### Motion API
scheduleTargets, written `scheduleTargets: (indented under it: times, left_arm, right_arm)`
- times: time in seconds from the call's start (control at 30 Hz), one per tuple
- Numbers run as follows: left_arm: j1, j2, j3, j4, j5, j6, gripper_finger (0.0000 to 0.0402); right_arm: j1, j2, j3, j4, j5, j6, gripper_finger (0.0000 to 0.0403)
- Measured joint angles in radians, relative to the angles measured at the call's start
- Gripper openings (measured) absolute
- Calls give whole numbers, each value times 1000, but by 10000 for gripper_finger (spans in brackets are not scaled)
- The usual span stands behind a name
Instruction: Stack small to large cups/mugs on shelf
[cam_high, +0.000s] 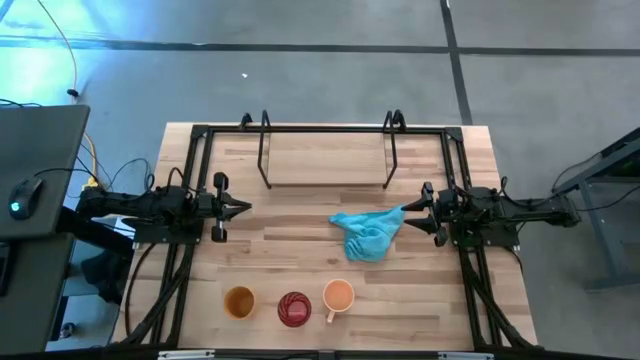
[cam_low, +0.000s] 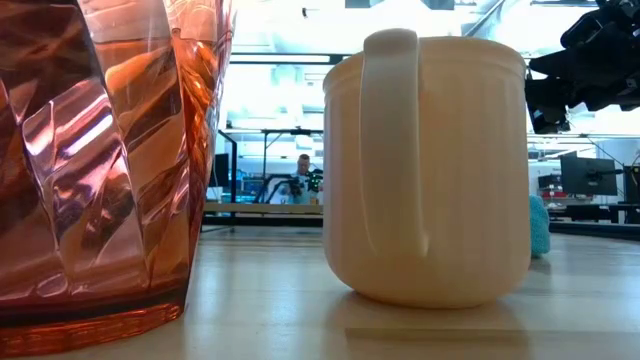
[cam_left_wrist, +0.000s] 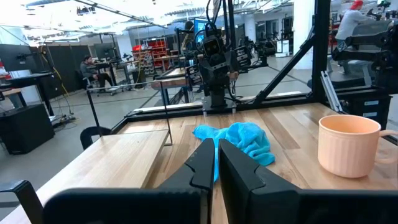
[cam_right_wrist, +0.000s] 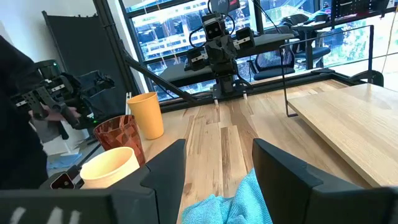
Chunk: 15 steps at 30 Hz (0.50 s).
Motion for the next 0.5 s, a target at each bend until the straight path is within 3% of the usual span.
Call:
scheduleTargets:
  times: [0.33, 0.5]
  left_arm:
    - [0, 0, 0, 21, 21, -22, 12]
    - [0, -1, 1, 149, 102, -266, 12]
  right_arm:
    - [0, 0, 0, 0, 0, 0, 177]
    - [0, 0, 0, 0, 0, 0, 177]
